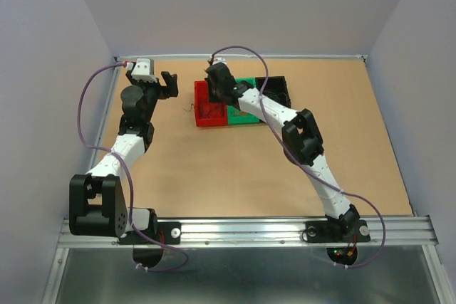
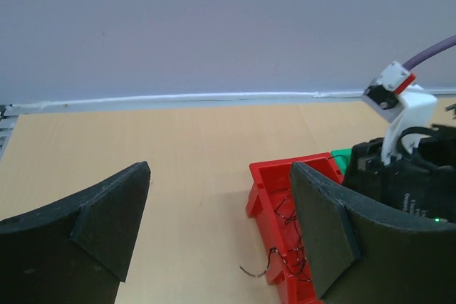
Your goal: Untangle the cables
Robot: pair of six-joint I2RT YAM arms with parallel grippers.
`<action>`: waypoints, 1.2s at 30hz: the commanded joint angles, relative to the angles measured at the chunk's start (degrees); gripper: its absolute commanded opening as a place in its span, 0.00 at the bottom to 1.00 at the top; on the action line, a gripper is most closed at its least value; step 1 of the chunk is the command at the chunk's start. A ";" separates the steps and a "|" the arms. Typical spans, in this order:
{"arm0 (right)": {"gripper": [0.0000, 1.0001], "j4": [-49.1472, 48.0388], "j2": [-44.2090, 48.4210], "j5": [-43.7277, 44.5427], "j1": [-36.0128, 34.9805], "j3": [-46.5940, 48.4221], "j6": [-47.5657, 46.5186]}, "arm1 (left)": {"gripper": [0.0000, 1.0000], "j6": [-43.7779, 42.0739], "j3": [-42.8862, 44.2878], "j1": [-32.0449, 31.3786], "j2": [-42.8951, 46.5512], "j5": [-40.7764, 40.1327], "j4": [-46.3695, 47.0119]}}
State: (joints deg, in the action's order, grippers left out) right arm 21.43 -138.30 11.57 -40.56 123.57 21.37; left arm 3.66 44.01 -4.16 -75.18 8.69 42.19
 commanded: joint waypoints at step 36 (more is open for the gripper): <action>0.47 -5.95 24.73 4.16 -5.67 -32.07 -3.34 | 0.91 -8.85 1.16 -7.61 0.56 -1.83 0.61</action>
State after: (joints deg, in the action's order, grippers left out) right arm 21.71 -119.72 15.09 -45.47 94.63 19.27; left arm -2.00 44.01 -11.07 -76.64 7.05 40.88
